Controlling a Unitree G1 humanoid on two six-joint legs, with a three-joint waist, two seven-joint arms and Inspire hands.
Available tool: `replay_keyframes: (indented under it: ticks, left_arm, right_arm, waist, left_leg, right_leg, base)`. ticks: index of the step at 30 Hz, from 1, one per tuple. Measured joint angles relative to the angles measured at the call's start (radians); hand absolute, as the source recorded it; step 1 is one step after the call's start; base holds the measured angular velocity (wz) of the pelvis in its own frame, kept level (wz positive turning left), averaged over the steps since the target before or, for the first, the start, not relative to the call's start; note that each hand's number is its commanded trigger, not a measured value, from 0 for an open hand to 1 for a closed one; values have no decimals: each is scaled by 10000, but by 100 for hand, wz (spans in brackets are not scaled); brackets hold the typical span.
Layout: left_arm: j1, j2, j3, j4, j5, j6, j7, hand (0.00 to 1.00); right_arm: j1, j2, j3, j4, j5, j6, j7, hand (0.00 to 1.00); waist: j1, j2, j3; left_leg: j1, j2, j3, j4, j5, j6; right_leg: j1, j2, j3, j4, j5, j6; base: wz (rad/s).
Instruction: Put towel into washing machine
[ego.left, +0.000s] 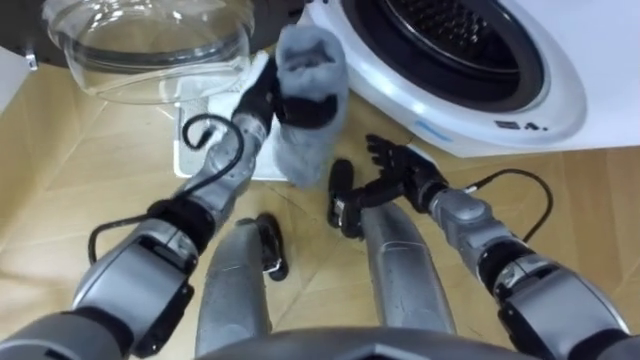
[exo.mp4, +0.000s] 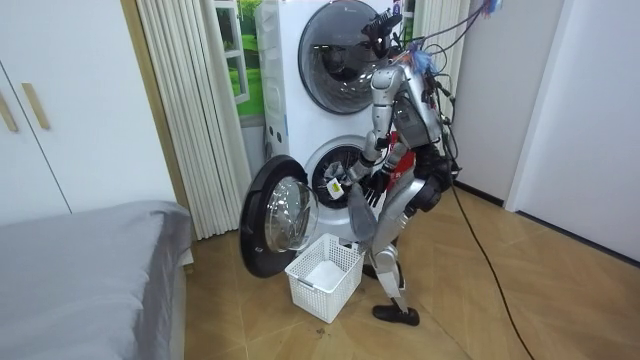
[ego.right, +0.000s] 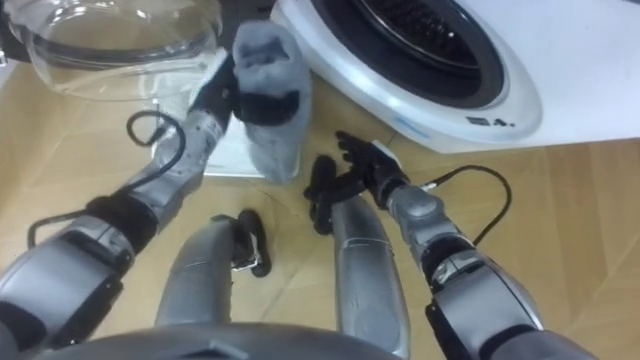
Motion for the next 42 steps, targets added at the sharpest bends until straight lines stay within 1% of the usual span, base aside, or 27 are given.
replay_keyframes:
  ticks: [1,2,3,4,5,7,8,9,10,13,16,17,18,19,22,24,27,28,30,31,32,35,36,37,38,39,42]
  left_arm:
    - [38,-15,-108,-46,-539,15,-302,100]
    - [60,-18,-166,-106,-819,29,-440,100]
    - [164,-39,-219,-306,-1405,54,-723,100]
    - [278,-124,-261,-409,-1956,57,-1042,100]
    - [335,-167,-309,-417,-2200,66,-1166,100]
    - [571,-189,-527,-430,-3040,235,-1607,100]
    - [631,-189,-591,-433,-3246,261,-1688,100]
    - [738,-190,-707,-438,-3600,351,-1860,100]
    - [771,-189,-750,-437,-3822,492,-2068,100]
    - [773,-185,-761,-428,-4158,757,-2430,100]
    - [836,-179,-793,-407,-4768,1156,-2586,100]
    - [872,-179,-793,-407,-4900,1212,-2614,100]
    - [931,-176,-790,-408,-5140,1293,-2681,100]
    - [1000,-177,-789,-410,-5359,1313,-2731,100]
    - [1082,-177,-800,-411,-5677,1378,-2806,100]
    - [1086,-177,-832,-412,-5964,1422,-2810,100]
    - [1153,-179,-830,-412,-7131,1572,-2811,100]
    - [1167,-184,-833,-412,-7533,1590,-2811,100]
    - [1171,-191,-847,-412,-7927,1619,-2812,100]
    - [1181,-201,-844,-412,-8089,1673,-2818,100]
    - [1191,-214,-816,-413,-8097,1694,-2832,100]
    - [1194,-228,-763,-421,-8118,1757,-2947,100]
    - [1195,-230,-763,-421,-8155,1768,-2979,91]
    - [1202,-230,-732,-421,-8200,1787,-3015,76]
    - [1214,-230,-704,-421,-8246,1797,-3036,29]
    - [1270,-230,-626,-421,-8380,1804,-3087,0]
    - [1414,-233,-398,-421,-8567,1804,-3204,0]
  right_arm:
    - [6,29,0,17,5,3,2,0]
    - [0,46,-13,15,1,2,5,0]
    - [-11,68,-61,0,1,2,29,0]
    - [12,87,-119,-9,3,3,40,0]
    - [39,92,-146,-8,4,3,37,0]
    - [61,198,-229,-23,-21,113,37,0]
    - [65,197,-243,-26,-47,133,37,0]
    - [90,208,-334,-30,-50,205,35,0]
    - [90,213,-420,-37,-90,232,29,0]
    - [112,213,-514,-143,-449,319,25,0]
    - [185,189,-548,-211,-601,493,34,0]
    - [190,189,-549,-223,-631,534,39,31]
    - [213,190,-586,-284,-633,582,40,82]
    - [249,197,-610,-346,-645,584,42,100]
    - [307,192,-636,-419,-763,588,39,100]
    - [312,189,-623,-422,-749,592,15,100]
    - [312,209,-636,-435,-749,598,-140,100]
    - [327,208,-635,-436,-749,603,-210,100]
    - [335,209,-635,-442,-748,617,-295,100]
    - [343,214,-643,-452,-755,625,-338,100]
    - [358,214,-646,-472,-760,636,-339,100]
    - [458,208,-722,-603,-858,660,-386,100]
    - [522,203,-772,-693,-881,663,-415,100]
    - [562,203,-816,-733,-888,667,-421,100]
    - [568,204,-847,-733,-919,671,-421,100]
    - [561,206,-954,-759,-995,672,-418,100]
    - [532,190,-1066,-773,-1235,716,-422,100]
  waist:
    - [-9,-28,-29]
    - [-7,-39,-37]
    - [-10,-49,-52]
    - [-8,-44,-56]
    - [-3,-49,-72]
    - [13,-94,-131]
    - [6,-94,-132]
    - [6,-83,-172]
    - [32,-77,-191]
    - [44,-63,-199]
    - [47,-55,-203]
    - [48,-40,-212]
    - [67,-19,-223]
    - [88,12,-242]
    - [194,84,-284]
    - [279,89,-285]
    - [337,106,-287]
    - [343,131,-300]
    - [349,192,-338]
    - [352,226,-358]
    - [352,242,-369]
    - [425,266,-383]
    - [470,265,-383]
    - [515,264,-382]
    - [527,265,-383]
    - [528,263,-382]
    - [522,262,-381]
  left_leg:
    - [-6,-2,-15,10,0,2]
    - [-7,-3,-20,11,3,6]
    - [-22,-4,-47,12,6,13]
    - [-2,-9,-107,12,9,16]
    - [18,-8,-126,14,8,16]
    - [143,5,-187,-11,6,16]
    - [175,5,-201,-17,6,16]
    - [192,6,-221,-22,8,19]
    - [178,4,-221,-47,29,44]
    - [180,-19,-193,-180,142,97]
    - [353,-50,-203,-235,158,110]
    - [390,-52,-203,-245,158,110]
    - [470,-43,-203,-282,160,108]
    - [510,-29,-208,-329,173,89]
    - [530,-16,-231,-370,191,60]
    - [523,-13,-229,-426,225,48]
    - [521,-13,-235,-497,246,-2]
    - [512,-13,-247,-528,258,-15]
    - [490,-5,-271,-583,281,-36]
    - [498,-11,-271,-625,294,-42]
    - [506,-13,-270,-647,299,-46]
    - [542,-20,-269,-740,348,-29]
    - [554,-18,-270,-765,355,-40]
    - [575,-20,-269,-788,359,-47]
    - [588,-22,-268,-800,360,-52]
    - [608,-31,-266,-827,367,-63]
    - [622,-28,-269,-869,382,-87]
  right_leg:
    - [14,1,-9,-21,13,11]
    - [20,7,-6,-41,32,14]
    - [35,12,-22,-84,63,20]
    - [105,14,-67,-137,75,29]
    - [160,18,-91,-158,74,31]
    - [355,69,-129,-315,104,63]
    - [401,73,-141,-330,108,69]
    - [443,79,-157,-384,125,92]
    - [459,83,-166,-488,178,104]
    - [515,60,-179,-668,345,114]
    - [685,45,-200,-706,346,126]
    - [727,46,-205,-719,341,132]
    - [812,52,-227,-781,338,141]
    - [890,69,-253,-870,347,172]
    - [936,101,-282,-987,363,182]
    - [938,107,-287,-998,380,177]
    - [939,118,-305,-1046,384,169]
    - [939,126,-318,-1086,388,166]
    - [948,161,-331,-1200,440,148]
    - [948,158,-334,-1207,466,103]
    - [948,159,-333,-1212,467,98]
    - [948,165,-328,-1231,465,63]
    - [948,167,-330,-1231,456,50]
    - [948,167,-326,-1221,445,39]
    - [948,164,-325,-1215,436,30]
    - [949,157,-323,-1204,421,27]
    - [948,157,-328,-1202,392,11]
  base:
    - [0]
    - [0]
    - [0]
    - [5]
    - [7]
    - [2]
    - [0]
    - [4]
    - [0]
    - [0]
    - [1]
    - [0]
    - [0]
    - [0]
    - [0]
    - [0]
    - [0]
    - [0]
    - [0]
    - [0]
    - [0]
    - [0]
    - [0]
    - [0]
    - [0]
    - [0]
    - [0]
